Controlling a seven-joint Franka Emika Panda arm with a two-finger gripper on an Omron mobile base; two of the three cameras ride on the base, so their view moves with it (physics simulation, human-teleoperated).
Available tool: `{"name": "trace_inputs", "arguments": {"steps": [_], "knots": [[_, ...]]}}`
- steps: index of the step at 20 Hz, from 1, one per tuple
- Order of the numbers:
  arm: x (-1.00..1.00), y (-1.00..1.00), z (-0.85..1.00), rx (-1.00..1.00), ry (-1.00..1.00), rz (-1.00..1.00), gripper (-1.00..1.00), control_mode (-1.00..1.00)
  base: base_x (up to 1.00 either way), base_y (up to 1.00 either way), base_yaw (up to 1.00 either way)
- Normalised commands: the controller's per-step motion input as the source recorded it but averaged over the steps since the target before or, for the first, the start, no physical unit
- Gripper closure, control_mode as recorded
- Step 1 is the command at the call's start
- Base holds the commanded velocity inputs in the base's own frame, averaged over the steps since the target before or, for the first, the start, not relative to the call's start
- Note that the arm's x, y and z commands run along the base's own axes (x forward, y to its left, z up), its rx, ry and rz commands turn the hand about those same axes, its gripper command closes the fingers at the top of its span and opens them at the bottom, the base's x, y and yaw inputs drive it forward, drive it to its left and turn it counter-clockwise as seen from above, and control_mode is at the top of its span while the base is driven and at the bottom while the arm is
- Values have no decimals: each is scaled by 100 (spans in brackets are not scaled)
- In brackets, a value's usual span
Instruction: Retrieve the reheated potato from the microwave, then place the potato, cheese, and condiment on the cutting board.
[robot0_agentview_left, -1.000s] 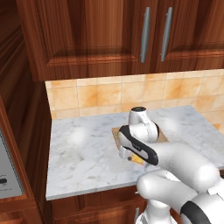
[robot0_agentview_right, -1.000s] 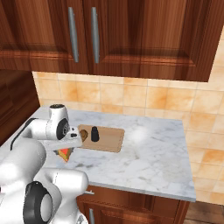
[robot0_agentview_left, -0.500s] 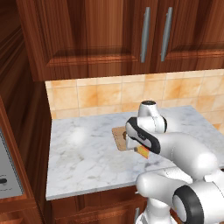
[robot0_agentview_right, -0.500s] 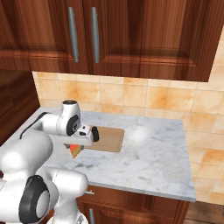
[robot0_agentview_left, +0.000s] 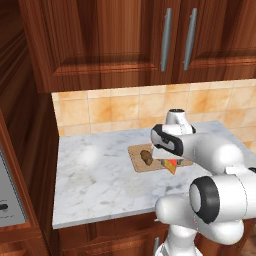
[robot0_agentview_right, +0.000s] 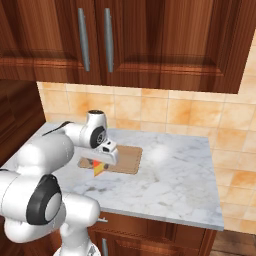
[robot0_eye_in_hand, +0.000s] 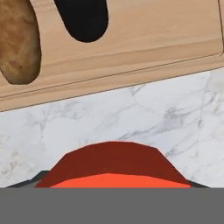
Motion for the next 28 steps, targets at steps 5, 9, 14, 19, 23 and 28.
{"name": "trace_inputs", "arguments": {"steps": [5,9,14,19,23,28], "knots": [[33,-40,2,-3,11,-15,100,-100,0,0,0],[35,-39,1,0,6,-13,100,-100,0,0,0],[23,-38,-2,0,-3,-3,100,-100,0,0,0],[13,-27,-16,0,-22,6,100,-100,0,0,0],[29,-16,-21,0,-16,9,100,-100,0,0,0],[44,-6,-17,0,0,5,100,-100,0,0,0]]}}
